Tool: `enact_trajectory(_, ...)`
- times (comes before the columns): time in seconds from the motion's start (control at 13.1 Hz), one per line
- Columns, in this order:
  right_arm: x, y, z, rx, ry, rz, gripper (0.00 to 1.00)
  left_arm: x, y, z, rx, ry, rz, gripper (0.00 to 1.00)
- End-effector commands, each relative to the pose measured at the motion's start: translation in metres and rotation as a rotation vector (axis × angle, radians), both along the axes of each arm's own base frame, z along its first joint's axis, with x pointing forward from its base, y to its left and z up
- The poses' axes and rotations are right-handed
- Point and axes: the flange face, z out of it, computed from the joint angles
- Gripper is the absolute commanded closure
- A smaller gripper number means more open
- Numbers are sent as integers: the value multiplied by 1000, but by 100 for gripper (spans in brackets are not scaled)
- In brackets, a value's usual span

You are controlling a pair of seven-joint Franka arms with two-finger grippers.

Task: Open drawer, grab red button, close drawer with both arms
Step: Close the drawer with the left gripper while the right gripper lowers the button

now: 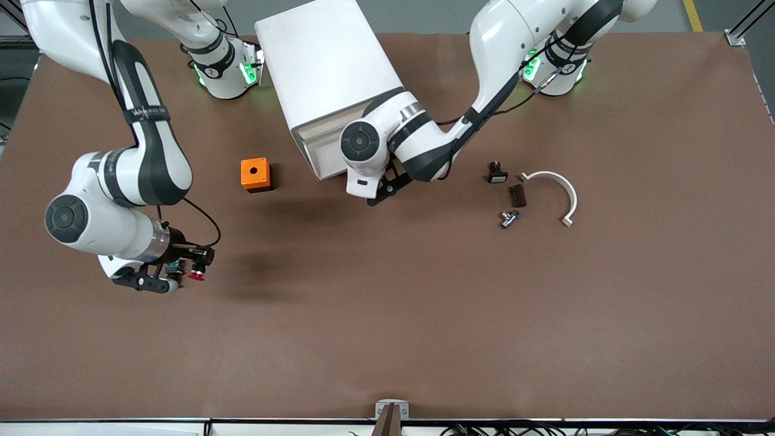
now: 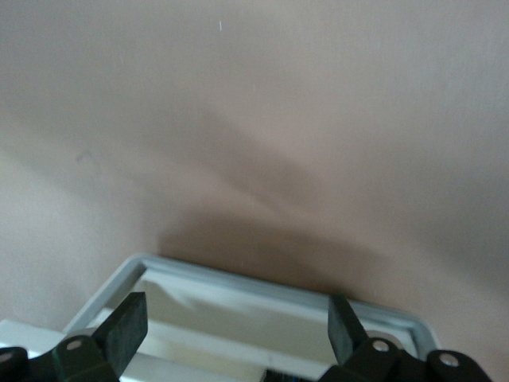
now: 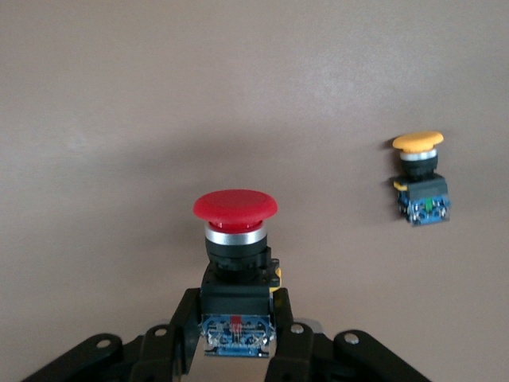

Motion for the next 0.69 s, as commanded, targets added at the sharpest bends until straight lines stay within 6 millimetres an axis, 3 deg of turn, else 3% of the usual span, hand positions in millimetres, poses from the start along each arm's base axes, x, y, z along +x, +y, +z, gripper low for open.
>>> enact_trajectory(0.0,-5,-22,-44,-2,-28,59,100,-35,-18,1,28,-7,-11,0)
enact_trajectory(0.08,-8,-24,-61,-6,-38,67,100,-47,-26,-2,32,-3,-18,0)
enact_trajectory(0.38,-25,-32,-98,-18,-78,100,100,-58,-29,-7,53,3,-3,0)
enact_trajectory(0.46,-25,-33,-103,-19,-73,98,100,-54,-27,-1,53,-4,12,0)
enact_trajectory(0.61,-28,-36,-114,-22,-73,92,99,-10,-2,26,41,-60,84,0)
